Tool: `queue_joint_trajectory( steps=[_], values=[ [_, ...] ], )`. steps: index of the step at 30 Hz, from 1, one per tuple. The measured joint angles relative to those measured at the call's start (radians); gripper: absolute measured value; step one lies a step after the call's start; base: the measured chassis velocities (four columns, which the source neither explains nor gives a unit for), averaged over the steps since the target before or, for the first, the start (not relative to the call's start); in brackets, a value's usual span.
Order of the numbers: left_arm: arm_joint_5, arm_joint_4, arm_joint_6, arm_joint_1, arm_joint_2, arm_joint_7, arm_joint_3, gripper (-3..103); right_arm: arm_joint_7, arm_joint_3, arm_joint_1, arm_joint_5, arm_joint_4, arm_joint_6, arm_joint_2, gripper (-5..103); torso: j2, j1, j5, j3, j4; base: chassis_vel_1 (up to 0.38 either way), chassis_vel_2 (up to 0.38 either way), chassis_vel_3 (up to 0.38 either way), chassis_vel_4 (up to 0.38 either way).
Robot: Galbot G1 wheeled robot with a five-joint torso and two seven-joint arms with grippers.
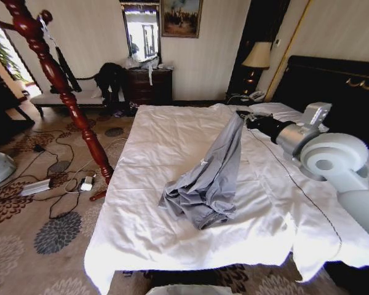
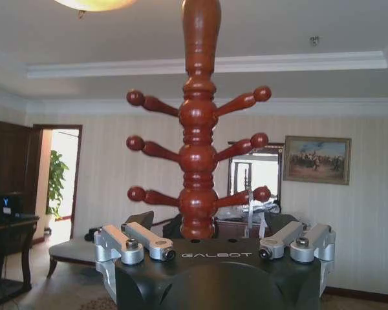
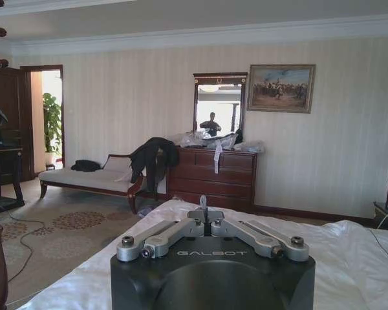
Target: Pick up the clothes from the bed and hang them on the clothes hanger.
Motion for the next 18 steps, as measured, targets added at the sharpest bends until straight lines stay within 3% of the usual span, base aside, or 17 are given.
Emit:
queue_joint_trajectory(
  steps=[7, 12, 16, 18],
  values=[
    [0.018, 0.087, -0.01, 0.064, 0.087, 0.01, -0.031, 96, -0.002, 0.003, -0.006, -0.007, 0.003, 0.0, 0.008, 0, 0.0, 0.0, -0.0003, 0.0, -0.0001, 0.0, 0.0, 0.0, 0.0],
    [0.024, 0.122, 0.017, 0.085, 0.138, 0.009, -0.017, 94, -0.004, 0.01, -0.015, -0.01, 0.005, 0.0, 0.008, 0, 0.0, 0.0, -0.0002, 0.0, -0.0001, 0.0, 0.0, 0.0, 0.0],
    [-0.006, 0.199, 0.033, 0.194, 0.213, 0.004, -0.069, 93, -0.006, 0.01, -0.021, -0.02, 0.011, 0.001, 0.023, 0, 0.0, 0.0, -0.0005, 0.0, 0.0002, 0.0, 0.0, 0.0, 0.0],
    [-0.039, 0.237, 0.044, 0.3, 0.257, -0.015, -0.143, 92, -0.007, 0.005, -0.021, -0.025, 0.015, 0.001, 0.032, 0, 0.0, 0.0, -0.0002, 0.0, 0.0006, 0.0, 0.0, 0.0, 0.0]
  ],
)
